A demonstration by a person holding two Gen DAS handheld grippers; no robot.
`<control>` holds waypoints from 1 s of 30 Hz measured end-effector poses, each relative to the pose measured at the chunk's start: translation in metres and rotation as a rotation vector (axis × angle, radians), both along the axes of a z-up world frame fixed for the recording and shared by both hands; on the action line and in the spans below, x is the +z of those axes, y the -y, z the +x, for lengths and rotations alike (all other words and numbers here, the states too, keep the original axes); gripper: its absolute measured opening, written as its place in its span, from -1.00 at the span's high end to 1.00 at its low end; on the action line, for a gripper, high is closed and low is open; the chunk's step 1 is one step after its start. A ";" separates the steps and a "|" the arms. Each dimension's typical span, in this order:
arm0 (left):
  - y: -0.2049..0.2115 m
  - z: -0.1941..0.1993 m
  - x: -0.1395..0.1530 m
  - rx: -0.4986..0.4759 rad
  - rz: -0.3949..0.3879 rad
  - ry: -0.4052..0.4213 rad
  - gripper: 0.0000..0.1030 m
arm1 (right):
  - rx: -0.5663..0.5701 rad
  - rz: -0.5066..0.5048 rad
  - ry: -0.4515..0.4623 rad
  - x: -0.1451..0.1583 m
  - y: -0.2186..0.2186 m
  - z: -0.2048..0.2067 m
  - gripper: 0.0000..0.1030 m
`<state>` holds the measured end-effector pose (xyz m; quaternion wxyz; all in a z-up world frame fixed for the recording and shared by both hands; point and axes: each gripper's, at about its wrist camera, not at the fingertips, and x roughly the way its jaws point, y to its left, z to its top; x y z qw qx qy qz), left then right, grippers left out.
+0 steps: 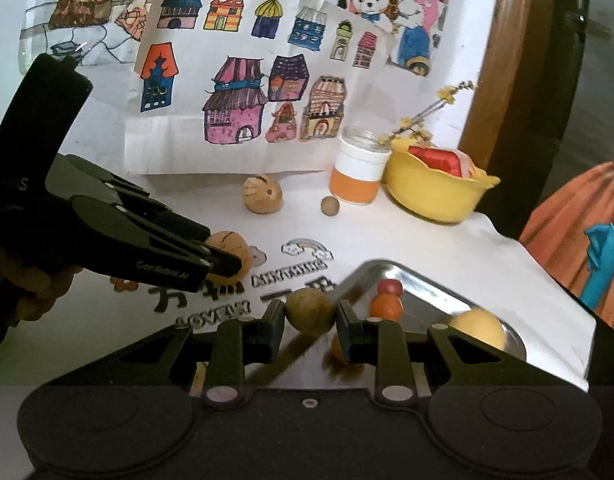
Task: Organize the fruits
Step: 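Carry the nut with the right tool over the tray while the left tool carries the tan fruit there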
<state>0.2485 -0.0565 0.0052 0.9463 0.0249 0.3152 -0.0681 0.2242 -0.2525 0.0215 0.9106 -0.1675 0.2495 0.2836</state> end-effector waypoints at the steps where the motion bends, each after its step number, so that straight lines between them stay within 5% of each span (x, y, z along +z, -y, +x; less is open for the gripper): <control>1: 0.003 -0.001 0.000 -0.006 0.002 0.001 0.14 | -0.006 0.003 -0.004 -0.001 0.003 -0.003 0.41; 15: 0.017 0.008 -0.012 -0.044 0.009 -0.040 0.02 | -0.043 0.057 -0.044 -0.012 0.016 -0.016 0.41; 30: 0.035 -0.003 -0.002 -0.066 0.014 0.010 0.06 | -0.134 0.100 -0.075 -0.022 0.042 -0.018 0.41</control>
